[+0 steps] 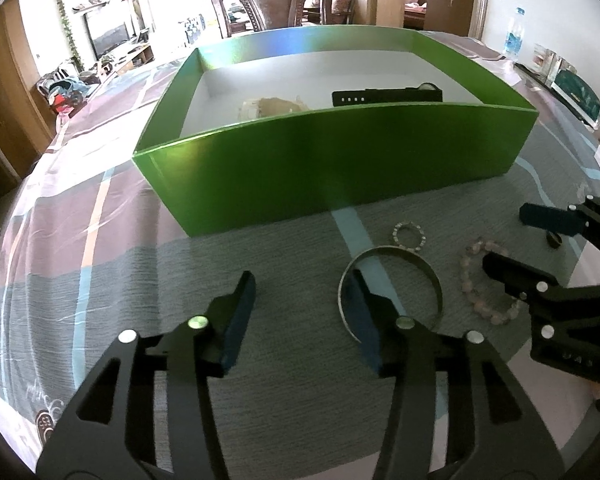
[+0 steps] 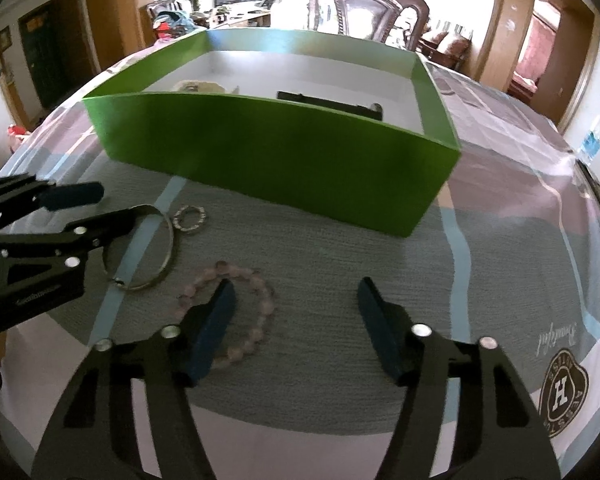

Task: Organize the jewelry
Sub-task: 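Close the left tool on the silver bangle while the right grasps the pink bead bracelet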

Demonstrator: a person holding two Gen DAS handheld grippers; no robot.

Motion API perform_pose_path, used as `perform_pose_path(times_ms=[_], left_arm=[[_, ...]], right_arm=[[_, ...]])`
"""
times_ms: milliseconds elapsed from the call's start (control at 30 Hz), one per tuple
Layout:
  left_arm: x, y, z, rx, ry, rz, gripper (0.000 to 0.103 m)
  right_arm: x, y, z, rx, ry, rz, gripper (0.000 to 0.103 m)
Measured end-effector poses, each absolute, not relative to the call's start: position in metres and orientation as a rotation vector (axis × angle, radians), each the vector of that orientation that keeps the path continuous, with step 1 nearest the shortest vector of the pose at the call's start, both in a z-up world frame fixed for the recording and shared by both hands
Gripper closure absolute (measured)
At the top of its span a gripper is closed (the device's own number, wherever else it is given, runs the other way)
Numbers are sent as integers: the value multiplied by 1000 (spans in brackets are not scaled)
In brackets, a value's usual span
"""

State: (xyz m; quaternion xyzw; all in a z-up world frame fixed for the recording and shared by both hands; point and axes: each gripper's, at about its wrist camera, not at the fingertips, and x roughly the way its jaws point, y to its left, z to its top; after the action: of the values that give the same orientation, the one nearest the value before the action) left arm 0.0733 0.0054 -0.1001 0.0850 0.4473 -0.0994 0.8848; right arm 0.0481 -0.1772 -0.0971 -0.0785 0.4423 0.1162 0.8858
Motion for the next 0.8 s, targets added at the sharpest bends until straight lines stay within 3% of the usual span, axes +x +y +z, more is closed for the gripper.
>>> perform_pose_path(times_ms=[267, 333, 500, 667, 800], left_arm=[[76, 8, -102, 149, 935, -205, 45], [75, 7, -101, 145, 935, -230, 61], [68, -2, -100, 159, 936, -313, 93], [66, -6, -100, 160, 939, -344, 96], [66, -7, -101, 177, 929, -323, 89]], right_arm=[[42, -168, -95, -185, 915, 318, 88], [42, -168, -95, -184, 916, 321, 92], [44, -171, -95, -174, 920, 312, 92], [44, -171, -95, -171, 921, 301, 90], [44, -172, -95, -175, 919, 293, 87]])
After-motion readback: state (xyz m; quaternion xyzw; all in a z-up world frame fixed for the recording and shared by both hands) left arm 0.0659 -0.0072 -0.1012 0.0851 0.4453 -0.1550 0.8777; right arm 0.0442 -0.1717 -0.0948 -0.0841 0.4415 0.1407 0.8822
